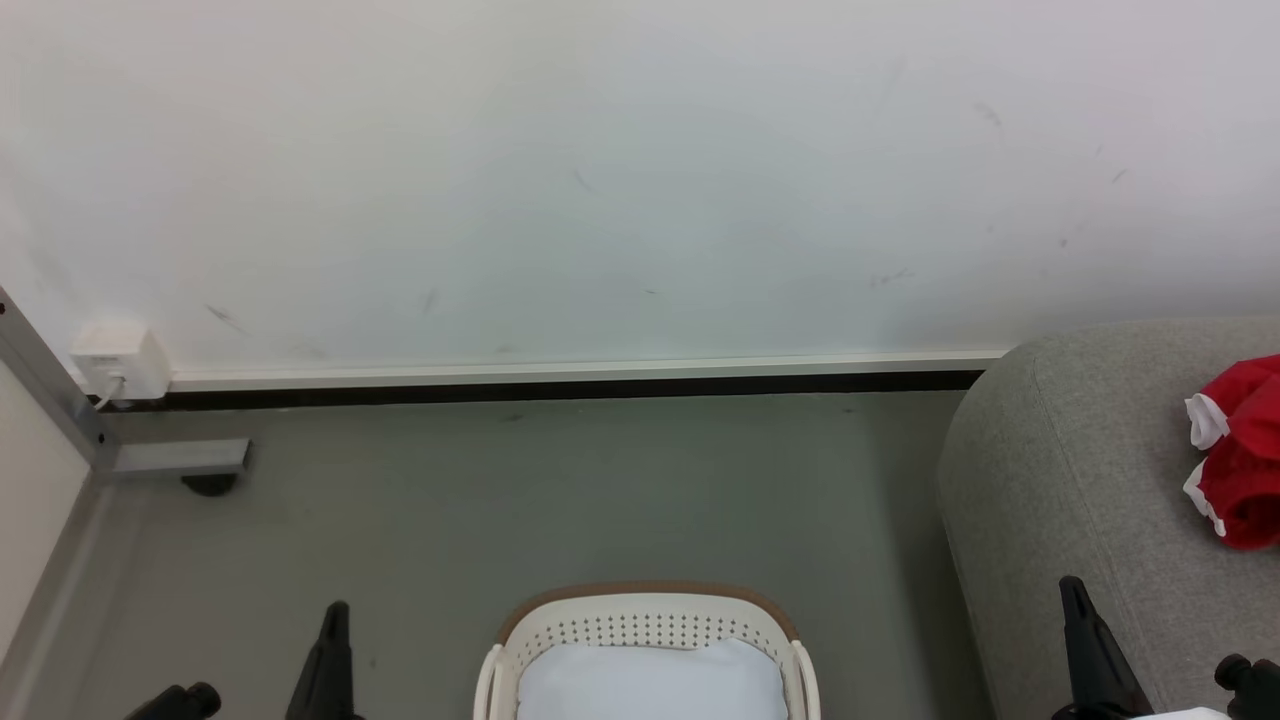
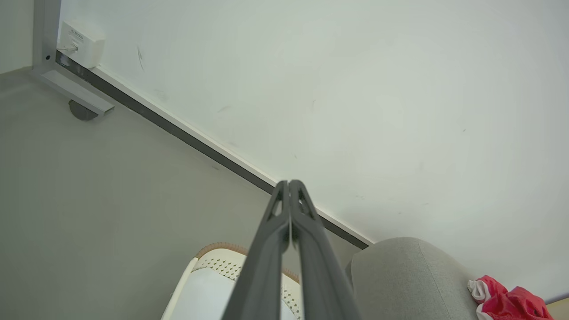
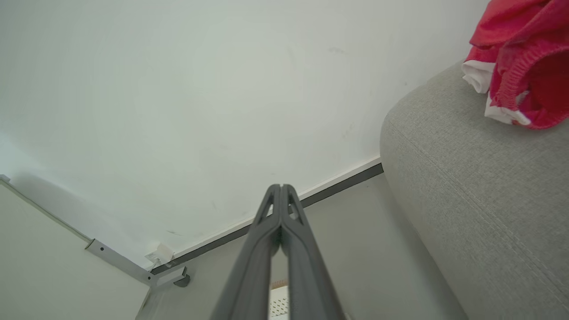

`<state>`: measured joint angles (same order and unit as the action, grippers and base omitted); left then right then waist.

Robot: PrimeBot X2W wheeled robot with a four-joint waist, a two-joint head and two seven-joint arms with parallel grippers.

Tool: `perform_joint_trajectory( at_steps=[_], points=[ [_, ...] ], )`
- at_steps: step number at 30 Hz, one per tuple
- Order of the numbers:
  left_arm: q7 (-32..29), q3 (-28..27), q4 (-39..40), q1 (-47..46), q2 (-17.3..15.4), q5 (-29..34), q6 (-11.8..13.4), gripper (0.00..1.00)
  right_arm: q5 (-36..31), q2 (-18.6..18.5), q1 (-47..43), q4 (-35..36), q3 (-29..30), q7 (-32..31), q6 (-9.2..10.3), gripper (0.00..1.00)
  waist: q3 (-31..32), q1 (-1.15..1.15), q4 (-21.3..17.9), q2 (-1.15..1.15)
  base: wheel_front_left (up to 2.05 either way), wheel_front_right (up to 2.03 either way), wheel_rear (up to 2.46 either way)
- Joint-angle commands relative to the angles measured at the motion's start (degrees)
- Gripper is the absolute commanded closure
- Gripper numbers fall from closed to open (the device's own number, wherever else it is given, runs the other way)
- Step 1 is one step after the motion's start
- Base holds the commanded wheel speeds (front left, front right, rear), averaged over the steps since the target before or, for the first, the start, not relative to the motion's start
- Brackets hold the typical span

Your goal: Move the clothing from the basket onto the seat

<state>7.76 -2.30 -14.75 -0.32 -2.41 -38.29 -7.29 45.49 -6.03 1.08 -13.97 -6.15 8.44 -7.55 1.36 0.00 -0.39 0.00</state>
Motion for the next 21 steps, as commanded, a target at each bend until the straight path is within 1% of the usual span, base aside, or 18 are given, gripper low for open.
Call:
perform_joint_trajectory(
  at_steps=[1, 21],
  points=[
    [-0.4, -0.4, 0.8, -1.7, -0.3, -2.3, -0.1, 1.0, 1.8, -0.2, 1.7, 0.6, 0.6, -0.4, 0.03, 1.0, 0.0, 0.0, 0.0, 0.0, 0.0, 0.0, 0.0],
    [-4.4, -1.5, 0.9, -3.0, -0.4, -17.2, -0.1, 1.0, 15.2, 0.4, 2.8, 0.5, 3.7, -4.2, 0.05, 1.0, -0.3, 0.0, 0.1, 0.0, 0.0, 0.0, 0.0]
  ],
)
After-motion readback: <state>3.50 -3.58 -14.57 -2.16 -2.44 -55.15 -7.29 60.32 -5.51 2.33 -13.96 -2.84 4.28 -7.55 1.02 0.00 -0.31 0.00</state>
